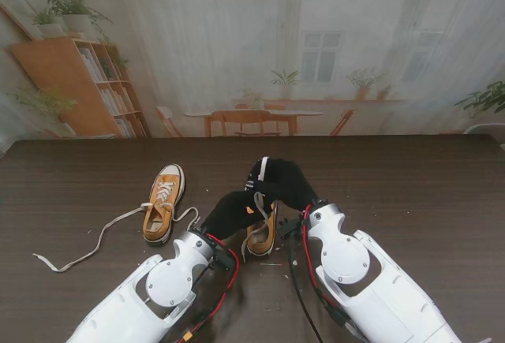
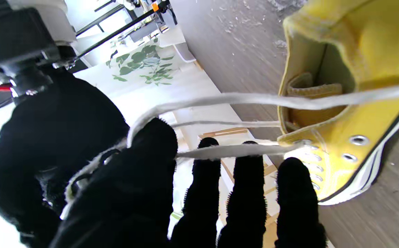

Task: Tie the shoelaces into a bow on the shoes

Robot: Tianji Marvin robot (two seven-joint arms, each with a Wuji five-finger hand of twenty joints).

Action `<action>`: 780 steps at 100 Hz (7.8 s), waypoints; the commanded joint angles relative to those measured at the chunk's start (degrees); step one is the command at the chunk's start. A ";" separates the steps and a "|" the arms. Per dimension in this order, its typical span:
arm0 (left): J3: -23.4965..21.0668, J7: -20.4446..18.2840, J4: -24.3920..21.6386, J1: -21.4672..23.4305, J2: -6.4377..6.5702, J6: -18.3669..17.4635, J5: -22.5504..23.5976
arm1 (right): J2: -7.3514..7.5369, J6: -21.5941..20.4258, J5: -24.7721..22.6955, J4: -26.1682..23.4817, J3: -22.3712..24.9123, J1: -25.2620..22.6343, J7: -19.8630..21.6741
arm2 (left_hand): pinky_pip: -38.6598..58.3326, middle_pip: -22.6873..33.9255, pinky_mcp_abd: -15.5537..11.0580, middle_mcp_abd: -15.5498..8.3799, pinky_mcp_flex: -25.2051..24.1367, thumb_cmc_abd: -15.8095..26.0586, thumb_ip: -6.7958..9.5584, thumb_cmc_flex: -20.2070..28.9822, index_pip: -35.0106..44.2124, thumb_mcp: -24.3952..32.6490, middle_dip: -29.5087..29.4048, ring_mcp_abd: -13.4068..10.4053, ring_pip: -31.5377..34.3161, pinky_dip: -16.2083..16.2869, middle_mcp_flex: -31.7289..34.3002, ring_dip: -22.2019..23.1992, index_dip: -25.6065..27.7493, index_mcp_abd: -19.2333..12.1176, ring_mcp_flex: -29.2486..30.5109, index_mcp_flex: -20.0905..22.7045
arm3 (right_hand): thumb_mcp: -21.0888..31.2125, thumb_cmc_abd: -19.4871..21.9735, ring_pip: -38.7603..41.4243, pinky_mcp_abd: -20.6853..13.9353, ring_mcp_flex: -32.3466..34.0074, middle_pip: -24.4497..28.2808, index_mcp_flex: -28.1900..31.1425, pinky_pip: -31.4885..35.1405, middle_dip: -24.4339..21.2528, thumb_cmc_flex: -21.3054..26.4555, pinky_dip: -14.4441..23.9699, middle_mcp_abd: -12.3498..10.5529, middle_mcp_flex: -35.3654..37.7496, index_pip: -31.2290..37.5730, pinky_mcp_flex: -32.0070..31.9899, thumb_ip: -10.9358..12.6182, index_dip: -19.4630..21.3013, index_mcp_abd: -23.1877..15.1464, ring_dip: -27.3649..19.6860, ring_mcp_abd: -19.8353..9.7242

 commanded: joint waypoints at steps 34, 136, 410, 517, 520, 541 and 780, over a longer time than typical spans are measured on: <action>-2.86 1.38 -1.96 1.67 0.77 2.31 4.20 | 0.29 0.45 0.60 -0.17 -0.03 0.10 1.46 | 0.34 0.41 -2.35 0.79 -1.40 5.66 2.53 3.22 1.71 -10.23 -4.87 0.03 -0.54 -0.09 -3.37 0.53 3.02 -1.93 -2.84 -2.91 | -0.32 1.12 0.74 -1.09 1.21 0.79 -0.12 1.60 0.05 2.68 0.45 -1.36 -0.24 1.25 0.08 1.43 1.81 -3.30 -0.10 0.12; -6.20 -13.86 -8.02 4.08 1.82 9.01 -20.80 | 0.27 1.15 1.49 -0.10 0.52 -0.25 1.67 | -5.82 -4.53 -0.02 5.59 -7.12 5.18 10.55 -14.70 6.84 14.22 -3.49 5.34 -9.66 -3.73 1.38 0.23 24.07 8.60 -7.95 16.74 | -0.69 1.46 0.68 -1.15 1.05 0.78 -0.31 1.50 0.05 2.78 0.43 -1.32 -0.45 1.18 -0.12 1.49 1.91 -3.32 -0.10 0.11; -4.29 -8.91 -9.41 4.55 1.00 14.30 -15.55 | 0.66 -0.08 7.29 -3.25 3.18 -4.10 3.62 | -27.33 -15.35 -6.38 3.97 -18.04 20.89 8.17 -6.33 -54.31 -21.45 -10.19 1.35 -20.61 2.16 -20.91 0.89 -18.95 3.09 -22.52 -13.43 | 0.45 2.42 1.24 -2.96 -1.58 2.49 -0.83 0.67 1.58 2.00 1.85 -2.05 -2.66 1.53 -2.75 1.04 7.87 -5.67 0.61 -0.96; -3.65 12.27 -10.50 5.11 -6.30 11.90 -32.82 | 1.02 -0.71 5.38 -1.76 3.77 -5.34 3.78 | -14.32 -1.74 -4.71 1.23 -14.15 -0.29 -0.01 -11.96 -20.52 2.99 -6.31 0.86 -9.33 -0.89 -9.81 0.23 -2.64 -1.11 -14.55 -3.02 | 1.66 2.04 1.32 -2.93 -1.36 2.87 -0.60 0.65 1.56 1.56 1.72 -2.25 -2.56 2.15 -2.33 0.69 9.70 -5.75 0.63 -1.26; -3.64 12.84 -10.66 5.01 -6.50 12.22 -33.51 | 1.03 -0.75 5.34 -1.75 3.75 -5.35 3.80 | -13.09 -0.55 -4.52 1.08 -13.64 -0.95 0.11 -9.88 -16.03 1.25 -5.82 0.84 -8.51 -1.62 -8.76 0.14 -1.64 -1.64 -13.78 -3.43 | 1.62 2.02 1.32 -2.93 -1.36 2.87 -0.57 0.65 1.56 1.54 1.72 -2.28 -2.53 2.14 -2.33 0.68 9.71 -5.76 0.63 -1.26; -3.40 16.49 -11.24 4.57 -7.73 10.97 -38.16 | 1.15 -0.70 4.78 -1.73 4.02 -5.56 3.89 | -10.04 3.49 -4.14 -0.83 -12.00 -1.12 1.20 -5.05 -2.18 -2.02 -4.45 0.20 -5.77 -2.96 -3.64 0.05 -0.30 -3.54 -10.48 -2.91 | 1.57 2.02 1.32 -2.93 -1.33 2.87 -0.49 0.66 1.53 1.57 1.71 -2.11 -2.47 2.08 -2.33 0.72 9.77 -5.65 0.63 -1.28; -7.51 2.48 -12.51 7.13 -4.02 5.22 -42.88 | 1.05 5.29 15.41 -5.47 8.14 -10.67 6.75 | -15.03 1.02 0.61 -0.55 -9.54 -5.43 9.43 -8.57 18.18 34.05 16.23 2.16 -2.16 -5.30 16.33 0.90 32.85 0.34 -0.85 -3.38 | -5.95 4.77 -18.33 -4.74 -27.24 -14.85 1.63 -22.15 -9.86 -6.67 0.52 3.29 -29.08 0.71 -33.36 1.10 3.20 -8.08 -1.26 1.04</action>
